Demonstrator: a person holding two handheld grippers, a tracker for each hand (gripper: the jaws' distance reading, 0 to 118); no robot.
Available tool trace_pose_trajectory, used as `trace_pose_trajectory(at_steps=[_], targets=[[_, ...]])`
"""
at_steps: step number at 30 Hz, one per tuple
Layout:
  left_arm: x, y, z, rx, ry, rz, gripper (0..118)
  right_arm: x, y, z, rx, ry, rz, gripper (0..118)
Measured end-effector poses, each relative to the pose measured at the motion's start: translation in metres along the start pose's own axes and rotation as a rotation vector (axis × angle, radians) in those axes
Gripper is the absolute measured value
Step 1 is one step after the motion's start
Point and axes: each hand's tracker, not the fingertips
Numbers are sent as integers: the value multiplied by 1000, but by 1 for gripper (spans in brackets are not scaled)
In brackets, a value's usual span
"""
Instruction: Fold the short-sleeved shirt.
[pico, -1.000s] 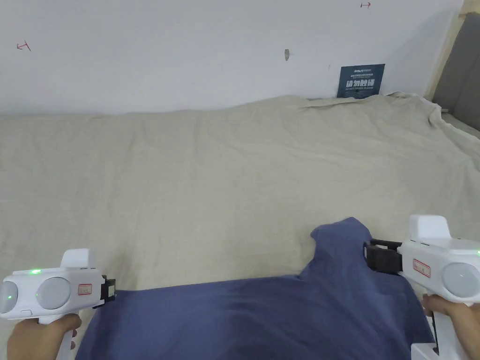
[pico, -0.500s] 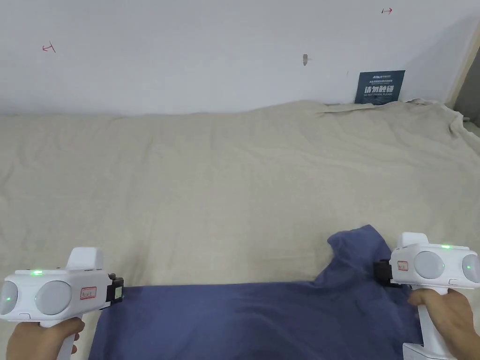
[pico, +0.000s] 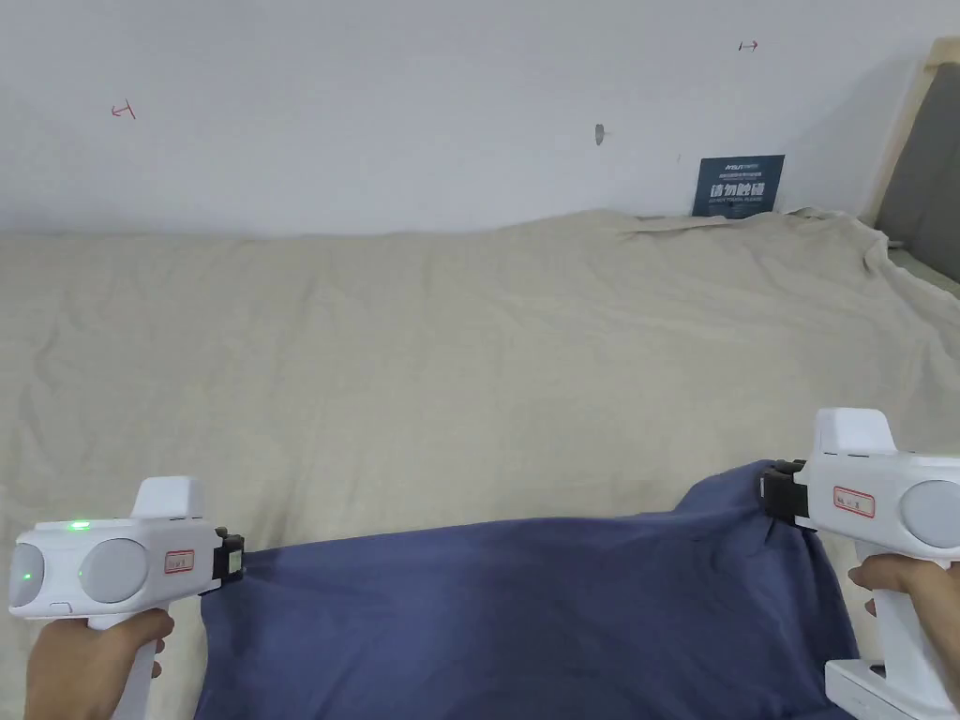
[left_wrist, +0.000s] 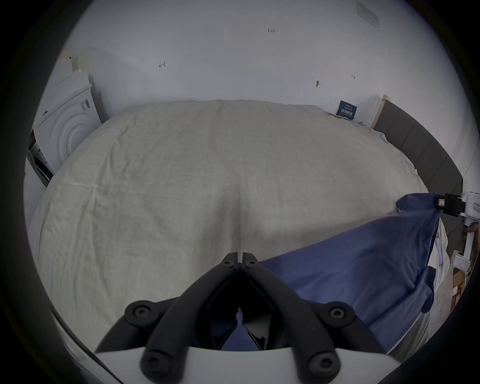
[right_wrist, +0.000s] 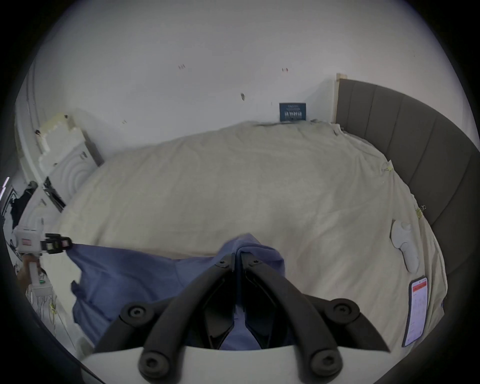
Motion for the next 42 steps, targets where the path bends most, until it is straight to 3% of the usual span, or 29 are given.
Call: trace_pose_trajectory(at_steps=[7, 15, 22, 31, 36, 37, 39, 40, 42], targets=[[-14, -37, 55, 32, -5, 10, 0, -2, -48, 90, 53, 62, -11, 2], [-28, -100, 86, -2, 10, 16, 0, 12, -126, 140, 43, 54, -70, 2], [-21, -152, 84, -55, 19, 24, 0, 16, -184, 133, -22, 12, -124, 2], [-13, -202, 67, -127, 56, 5, 0, 30, -231, 94, -118, -110, -108, 2], [-14, -209, 60, -120, 81, 45, 0, 27, -240, 83, -154, -130, -139, 2], [-15, -208, 62, -118, 80, 60, 5, 22, -239, 88, -147, -131, -145, 3], [-15, -202, 66, -114, 89, 73, 27, 17, -229, 97, -137, -135, -144, 11], [-15, -198, 69, -106, 108, 79, 55, 14, -223, 101, -131, -138, -137, 29], [-18, -190, 77, -82, 91, 83, 101, 10, -209, 111, -94, -138, -115, 69]])
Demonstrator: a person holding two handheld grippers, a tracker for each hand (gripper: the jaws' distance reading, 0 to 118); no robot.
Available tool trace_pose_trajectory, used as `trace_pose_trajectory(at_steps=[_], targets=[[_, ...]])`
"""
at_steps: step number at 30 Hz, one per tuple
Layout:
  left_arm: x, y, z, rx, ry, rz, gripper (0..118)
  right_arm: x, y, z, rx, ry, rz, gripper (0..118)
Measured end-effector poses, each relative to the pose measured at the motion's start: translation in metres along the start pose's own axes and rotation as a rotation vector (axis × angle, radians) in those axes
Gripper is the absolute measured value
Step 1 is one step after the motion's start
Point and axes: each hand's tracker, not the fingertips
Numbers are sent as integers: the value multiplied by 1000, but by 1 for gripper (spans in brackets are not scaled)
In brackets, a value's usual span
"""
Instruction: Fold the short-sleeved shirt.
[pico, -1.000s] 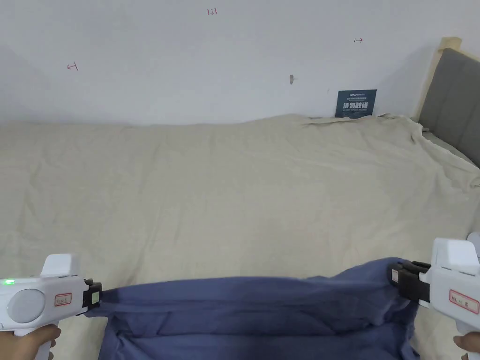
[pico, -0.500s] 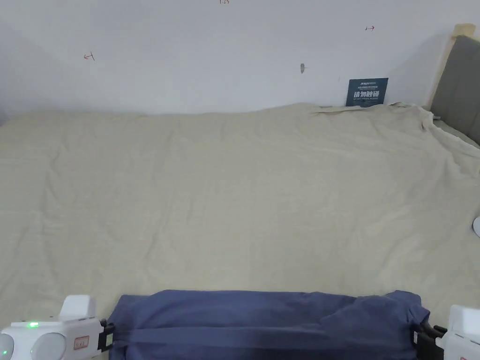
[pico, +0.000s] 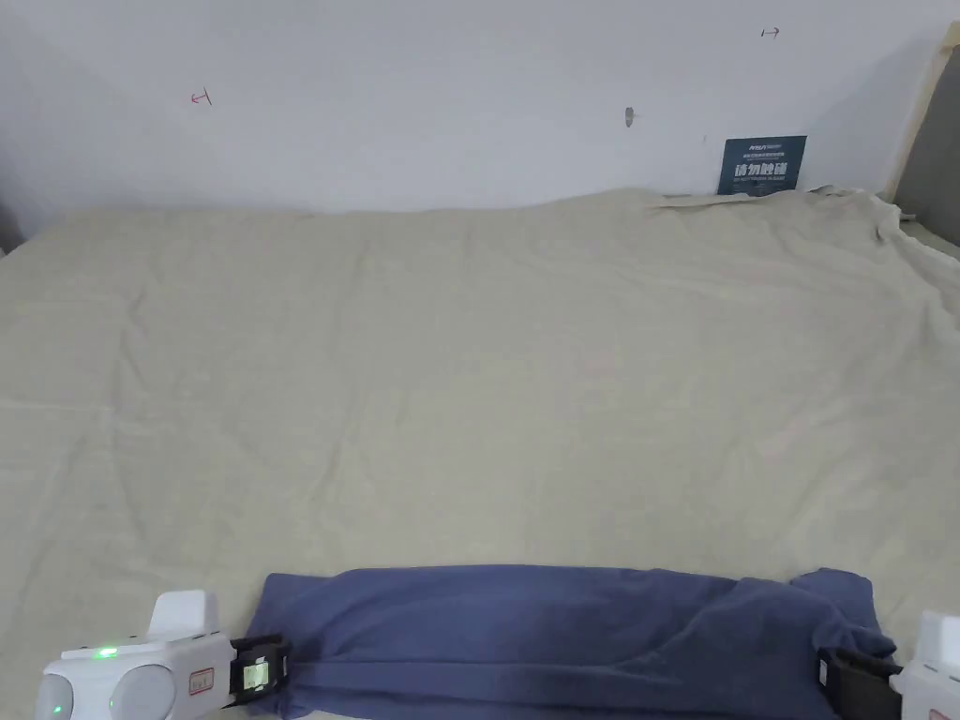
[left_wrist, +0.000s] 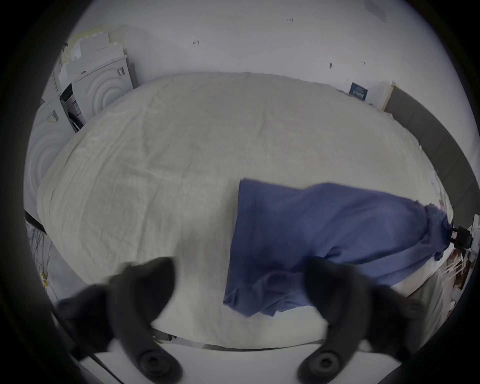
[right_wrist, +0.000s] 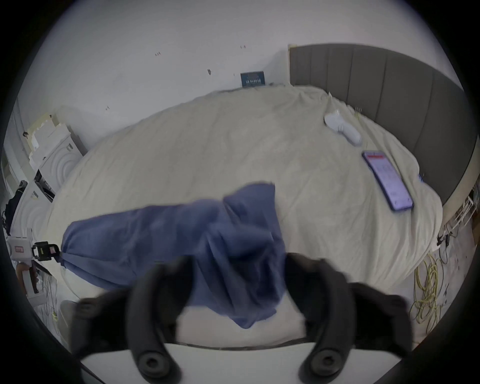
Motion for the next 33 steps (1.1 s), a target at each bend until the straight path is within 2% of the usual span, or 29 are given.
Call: trace_pose_trajectory(at_steps=[1, 2, 11, 17, 18, 19, 20, 23, 24, 25, 26, 27, 33], targets=[[1, 5, 7, 23, -22, 5, 118, -3, 8, 8, 41, 16, 12, 87], [4, 11, 15, 57, -34, 11, 118, -6, 15, 16, 78, 24, 18, 94], [29, 72, 91, 389, -85, 21, 118, -47, 88, 98, 439, 73, 75, 94], [53, 90, 118, 588, -57, -58, 118, -76, 101, 120, 617, -17, 148, 94], [59, 91, 119, 609, -44, -81, 115, -79, 101, 121, 629, -19, 154, 93], [63, 90, 120, 626, -39, -106, 105, -81, 100, 120, 639, -22, 158, 92], [66, 88, 121, 650, -39, -126, 92, -83, 99, 119, 645, -29, 162, 89], [77, 81, 120, 697, -27, -166, 75, -87, 97, 117, 645, -30, 185, 77], [79, 80, 119, 695, -25, -174, 53, -87, 95, 117, 647, -25, 184, 58], [81, 79, 118, 696, -32, -175, 20, -88, 94, 115, 650, -18, 182, 24], [80, 79, 117, 688, -42, -170, 0, -88, 94, 115, 645, -9, 185, 0], [78, 79, 116, 665, -98, -169, 0, -88, 95, 114, 649, -12, 187, 0], [60, 80, 99, 533, -150, -135, 0, -89, 95, 115, 635, -1, 184, 0]])
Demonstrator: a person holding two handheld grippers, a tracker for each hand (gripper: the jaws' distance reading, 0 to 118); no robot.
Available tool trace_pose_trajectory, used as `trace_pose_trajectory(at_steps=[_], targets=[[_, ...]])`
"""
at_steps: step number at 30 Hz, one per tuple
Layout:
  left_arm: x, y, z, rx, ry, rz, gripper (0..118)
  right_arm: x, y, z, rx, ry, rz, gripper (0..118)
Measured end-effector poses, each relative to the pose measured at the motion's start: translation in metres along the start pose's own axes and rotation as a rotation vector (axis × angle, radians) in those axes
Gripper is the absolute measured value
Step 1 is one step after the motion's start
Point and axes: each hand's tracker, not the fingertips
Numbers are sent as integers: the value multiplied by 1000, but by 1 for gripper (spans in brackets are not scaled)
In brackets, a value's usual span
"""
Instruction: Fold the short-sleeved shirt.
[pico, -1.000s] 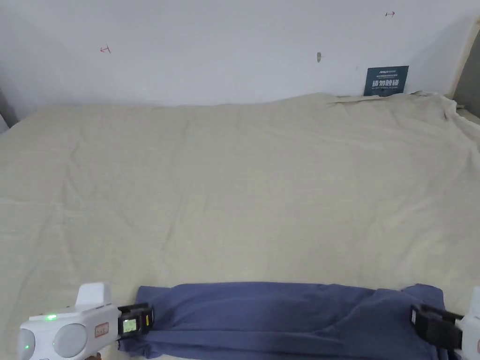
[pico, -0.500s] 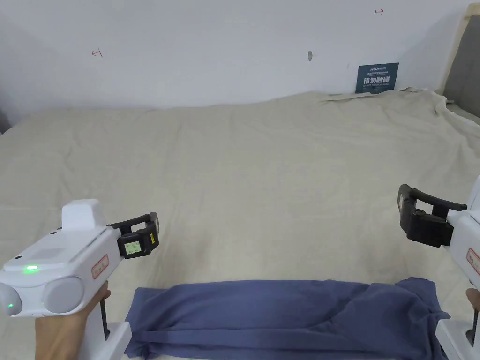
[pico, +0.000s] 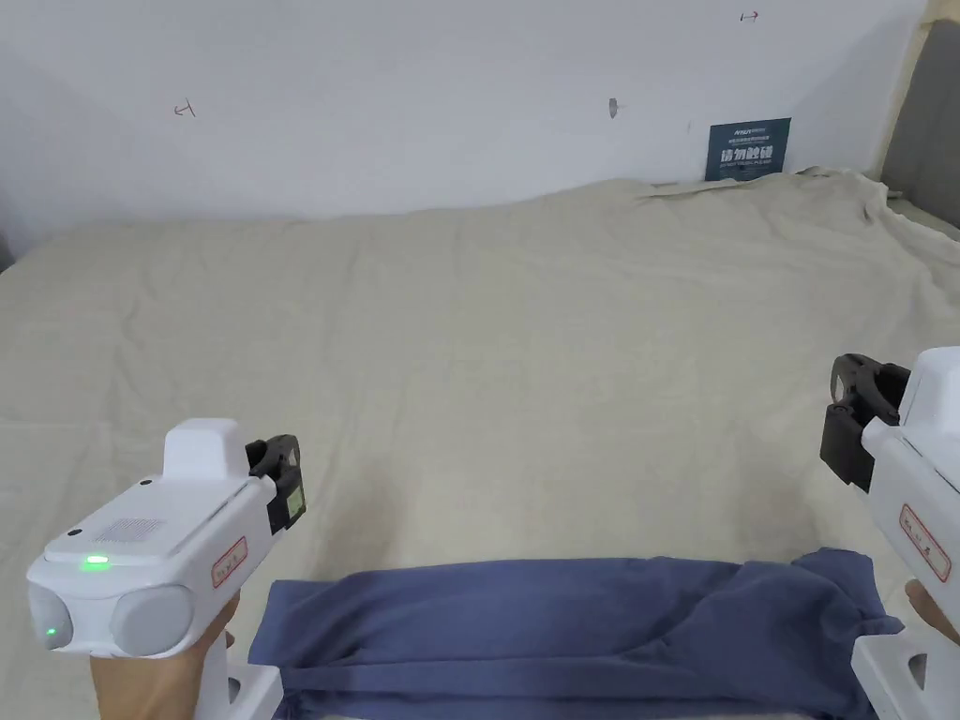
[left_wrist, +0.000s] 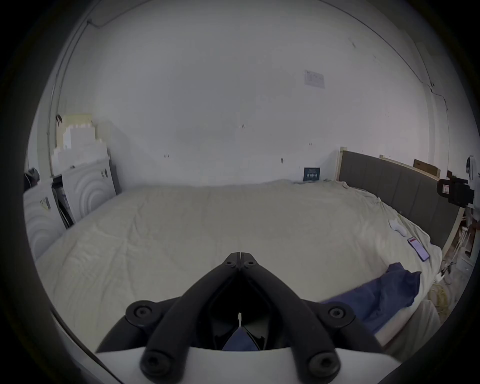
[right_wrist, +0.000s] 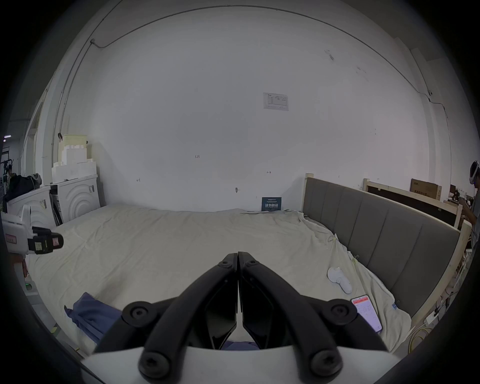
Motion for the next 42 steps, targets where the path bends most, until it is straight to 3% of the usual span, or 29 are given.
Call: trace_pose_trajectory(at_steps=[3, 10, 12, 15, 16, 17, 26, 31, 35, 37, 42], targets=[[-22, -12, -11, -175, -118, 111, 0, 3, -1, -1, -13, 5, 0, 0], [-72, -59, -31, -423, -170, 232, 1, 5, -11, -2, -56, -2, -9, 0], [-89, -72, -41, -495, -188, 292, 17, 4, -13, -3, -72, -1, -5, 0], [-103, -89, -54, -591, -187, 332, 76, 3, -18, -6, -90, 1, -9, 0], [-106, -94, -59, -607, -184, 330, 90, 3, -19, -6, -93, 0, -12, 0], [-109, -99, -64, -613, -173, 323, 94, 3, -20, -8, -98, -2, -13, 0], [-109, -120, -97, -665, -147, 299, 90, 1, -27, -18, -143, -7, -1, 0], [-101, -120, -105, -691, -139, 265, 70, 4, -28, -20, -152, -14, 1, 0], [-100, -119, -104, -688, -182, 267, 23, 5, -28, -20, -150, -10, -4, 0], [-96, -121, -105, -689, -193, 283, 13, 6, -27, -20, -149, -10, -3, 0], [-91, -107, -92, -637, -190, 233, 6, 8, -23, -21, -144, -4, -7, 0]])
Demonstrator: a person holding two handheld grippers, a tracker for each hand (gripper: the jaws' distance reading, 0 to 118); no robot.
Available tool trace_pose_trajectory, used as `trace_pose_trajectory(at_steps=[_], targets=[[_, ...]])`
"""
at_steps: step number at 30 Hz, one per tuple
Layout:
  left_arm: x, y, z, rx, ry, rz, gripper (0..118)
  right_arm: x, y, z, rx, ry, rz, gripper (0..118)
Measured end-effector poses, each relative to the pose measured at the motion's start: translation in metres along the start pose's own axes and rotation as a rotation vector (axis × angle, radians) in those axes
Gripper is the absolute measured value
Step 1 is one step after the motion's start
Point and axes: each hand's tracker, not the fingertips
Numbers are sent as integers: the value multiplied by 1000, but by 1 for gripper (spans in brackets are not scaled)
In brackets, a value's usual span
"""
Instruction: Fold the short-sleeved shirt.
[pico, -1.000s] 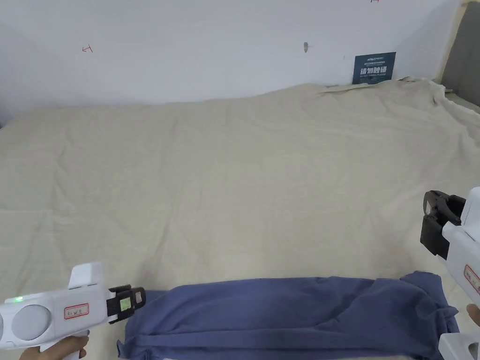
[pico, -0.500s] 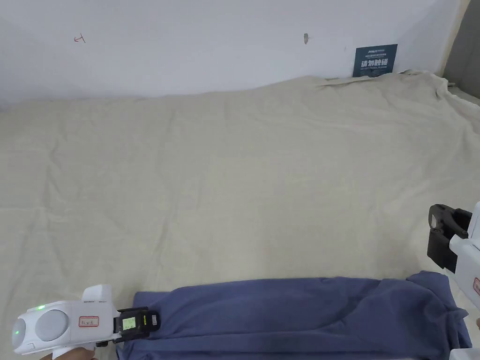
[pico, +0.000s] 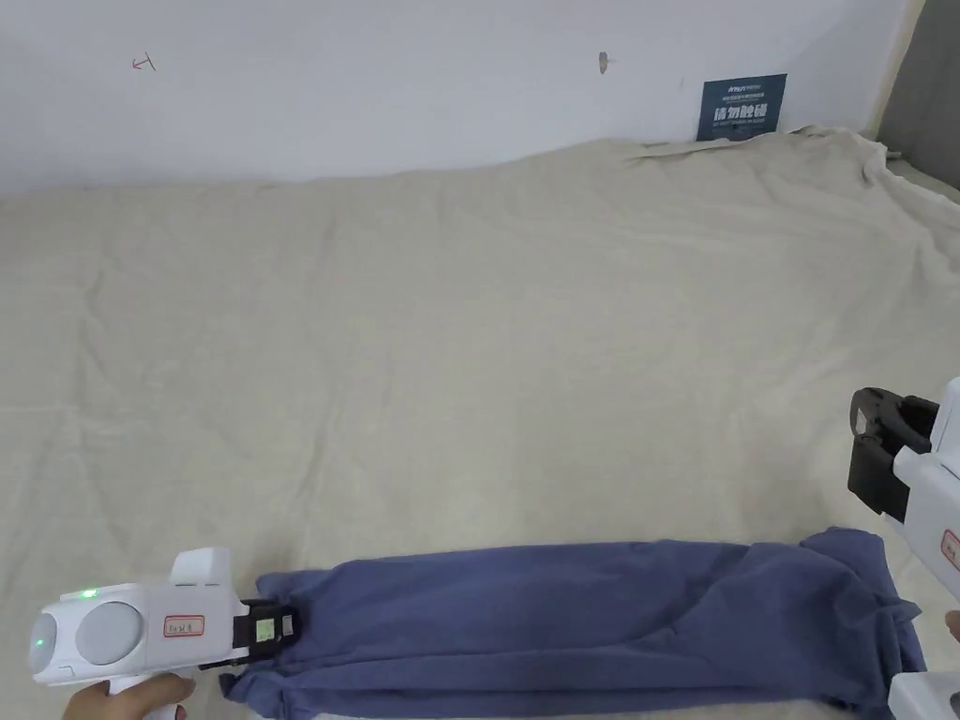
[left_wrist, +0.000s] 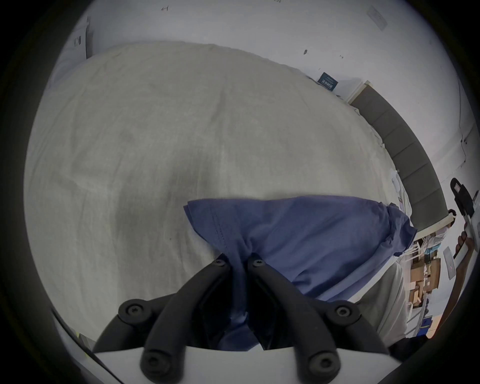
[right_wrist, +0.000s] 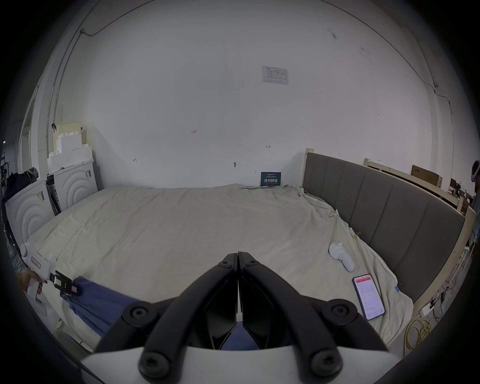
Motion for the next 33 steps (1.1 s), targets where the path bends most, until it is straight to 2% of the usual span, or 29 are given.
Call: trace_pose_trajectory(at_steps=[6, 15, 19, 26, 33], targets=[[-7, 13, 51, 57, -5, 37, 5, 1, 6, 2, 17, 9, -2, 0], [-26, 13, 106, 56, 193, 113, 5, 4, 3, 5, 17, 24, -10, 0], [-1, 14, 104, 34, 195, 104, 5, 7, 1, 9, 16, 27, -9, 0], [87, 24, 83, -18, 0, 1, 5, 20, -1, 22, 27, 24, -25, 0], [162, 31, 26, -98, -92, -117, 5, 34, -1, 32, 43, 3, -30, 0]])
